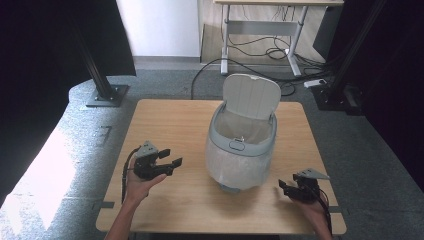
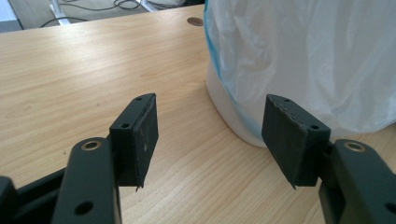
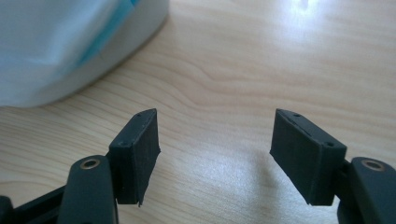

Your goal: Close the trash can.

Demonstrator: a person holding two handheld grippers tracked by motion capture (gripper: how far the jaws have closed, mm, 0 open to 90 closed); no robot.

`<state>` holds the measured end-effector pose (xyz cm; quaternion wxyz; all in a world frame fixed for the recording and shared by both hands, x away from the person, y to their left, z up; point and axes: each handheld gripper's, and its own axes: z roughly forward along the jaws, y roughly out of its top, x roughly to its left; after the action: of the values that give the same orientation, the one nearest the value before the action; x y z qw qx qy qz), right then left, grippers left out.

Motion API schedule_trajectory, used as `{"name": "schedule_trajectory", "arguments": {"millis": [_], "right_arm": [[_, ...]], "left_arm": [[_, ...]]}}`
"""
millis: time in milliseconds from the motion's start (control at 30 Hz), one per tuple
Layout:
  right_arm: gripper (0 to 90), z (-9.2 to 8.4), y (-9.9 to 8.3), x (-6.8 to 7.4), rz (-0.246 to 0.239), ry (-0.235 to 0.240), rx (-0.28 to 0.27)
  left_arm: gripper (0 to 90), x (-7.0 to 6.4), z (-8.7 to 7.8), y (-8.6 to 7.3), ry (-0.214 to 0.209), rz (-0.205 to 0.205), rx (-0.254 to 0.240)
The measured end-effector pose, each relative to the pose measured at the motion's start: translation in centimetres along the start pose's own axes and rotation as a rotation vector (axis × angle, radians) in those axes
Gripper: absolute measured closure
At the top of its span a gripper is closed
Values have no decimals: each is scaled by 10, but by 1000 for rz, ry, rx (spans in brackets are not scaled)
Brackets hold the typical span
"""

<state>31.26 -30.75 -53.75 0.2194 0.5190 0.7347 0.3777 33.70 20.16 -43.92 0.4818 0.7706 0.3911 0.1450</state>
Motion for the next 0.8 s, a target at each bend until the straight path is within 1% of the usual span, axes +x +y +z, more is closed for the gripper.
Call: {"name": "schedule_trajectory", "arguments": {"millis": [100, 167, 267, 367, 467, 567, 733, 800], "right_arm": [[307, -6, 4, 0, -6, 26, -20], [303, -10, 9, 1, -5, 55, -41], [296, -17, 18, 0, -2, 78, -71], [293, -31, 33, 0, 4, 105, -121], [294, -44, 49, 0, 4, 119, -169], [293, -55, 63, -1, 4, 134, -203], [279, -68, 89, 1, -11, 146, -228], [276, -72, 99, 2, -13, 160, -234]], "left_arm": [[363, 0, 0, -1, 2, 9, 6], [363, 0, 0, -2, 2, 12, 12], [363, 0, 2, -5, 2, 13, 14], [363, 1, 4, -9, -1, 4, 17], [363, 1, 7, -13, 2, 8, 30], [363, 2, 8, -17, 0, 4, 40], [363, 4, 9, -22, -3, -8, 51], [364, 5, 7, -23, -3, -14, 49]]}}
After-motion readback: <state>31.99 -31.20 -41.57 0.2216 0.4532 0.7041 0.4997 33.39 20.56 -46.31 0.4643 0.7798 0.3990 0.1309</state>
